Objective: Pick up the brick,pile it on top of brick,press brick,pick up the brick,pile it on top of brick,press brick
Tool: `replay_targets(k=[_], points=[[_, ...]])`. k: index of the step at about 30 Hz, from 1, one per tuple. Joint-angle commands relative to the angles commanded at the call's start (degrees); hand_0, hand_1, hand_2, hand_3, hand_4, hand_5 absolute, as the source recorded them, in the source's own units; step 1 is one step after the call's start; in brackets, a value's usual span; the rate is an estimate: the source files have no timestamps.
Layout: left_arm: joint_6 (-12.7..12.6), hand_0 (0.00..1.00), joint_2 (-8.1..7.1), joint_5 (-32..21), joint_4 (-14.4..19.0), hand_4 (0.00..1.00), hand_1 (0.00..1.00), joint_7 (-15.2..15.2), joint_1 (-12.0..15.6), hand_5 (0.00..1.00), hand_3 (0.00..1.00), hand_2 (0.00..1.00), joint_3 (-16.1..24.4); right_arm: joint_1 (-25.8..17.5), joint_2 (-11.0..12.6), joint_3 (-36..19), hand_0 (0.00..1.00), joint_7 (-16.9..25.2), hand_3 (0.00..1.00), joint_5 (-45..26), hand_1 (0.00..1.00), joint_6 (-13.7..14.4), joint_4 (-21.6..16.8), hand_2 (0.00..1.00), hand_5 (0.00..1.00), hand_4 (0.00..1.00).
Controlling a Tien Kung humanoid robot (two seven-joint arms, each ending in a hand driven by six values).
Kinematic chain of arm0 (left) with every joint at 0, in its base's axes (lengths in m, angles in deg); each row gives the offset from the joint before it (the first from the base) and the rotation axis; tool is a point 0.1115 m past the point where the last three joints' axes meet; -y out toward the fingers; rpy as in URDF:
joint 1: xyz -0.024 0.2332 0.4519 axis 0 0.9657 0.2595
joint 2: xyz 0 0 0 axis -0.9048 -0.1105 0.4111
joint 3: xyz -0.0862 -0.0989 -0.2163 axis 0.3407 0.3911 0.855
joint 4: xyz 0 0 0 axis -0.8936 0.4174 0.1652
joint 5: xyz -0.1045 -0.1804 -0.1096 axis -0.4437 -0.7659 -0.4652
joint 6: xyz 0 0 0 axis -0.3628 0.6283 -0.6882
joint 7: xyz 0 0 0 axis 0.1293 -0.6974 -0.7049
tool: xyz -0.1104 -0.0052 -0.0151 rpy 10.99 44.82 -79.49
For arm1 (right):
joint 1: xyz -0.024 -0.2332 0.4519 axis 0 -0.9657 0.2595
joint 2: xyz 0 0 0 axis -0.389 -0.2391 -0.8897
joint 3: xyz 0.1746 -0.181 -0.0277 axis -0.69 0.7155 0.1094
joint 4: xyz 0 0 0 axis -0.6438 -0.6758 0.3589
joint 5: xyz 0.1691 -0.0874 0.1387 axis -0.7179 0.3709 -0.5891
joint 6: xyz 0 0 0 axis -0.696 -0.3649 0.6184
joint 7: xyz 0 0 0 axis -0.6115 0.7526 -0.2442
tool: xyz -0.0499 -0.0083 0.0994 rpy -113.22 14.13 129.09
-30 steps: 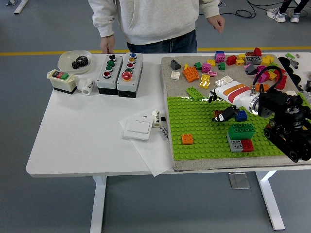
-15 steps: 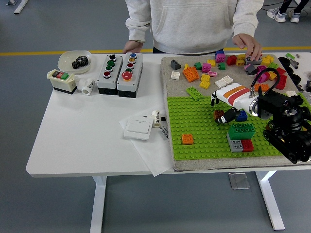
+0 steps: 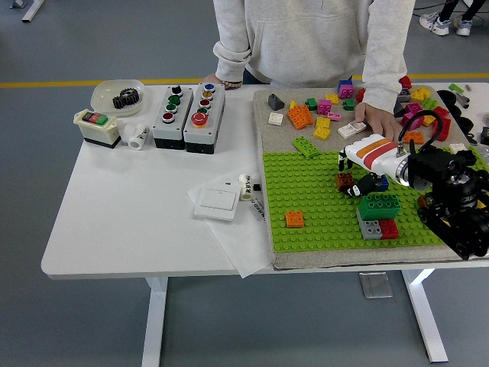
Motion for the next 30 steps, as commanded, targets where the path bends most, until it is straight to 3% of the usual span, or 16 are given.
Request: replay_targets(k=[29, 30], points=[[0.12, 0.753, -0.04, 0.83, -0.01, 0.665, 0.734, 0.20, -0.08, 0.593, 0.598, 0.731, 0.51, -0.37, 0.56, 0.88, 0.325, 1.72, 0.470, 0.43, 0.425, 2.75, 0.01, 0.473, 0.328, 0.798], [0.14, 0.754, -0.05, 0.93, 0.00, 0.664, 0.734, 0.22, -0.08, 0.593, 0.598, 0.731, 0.56, -0.36, 0.58, 0.90, 0.305, 1.80, 0.468, 0.29, 0.415, 2.97, -0.09, 0.467, 0.363, 0.779]])
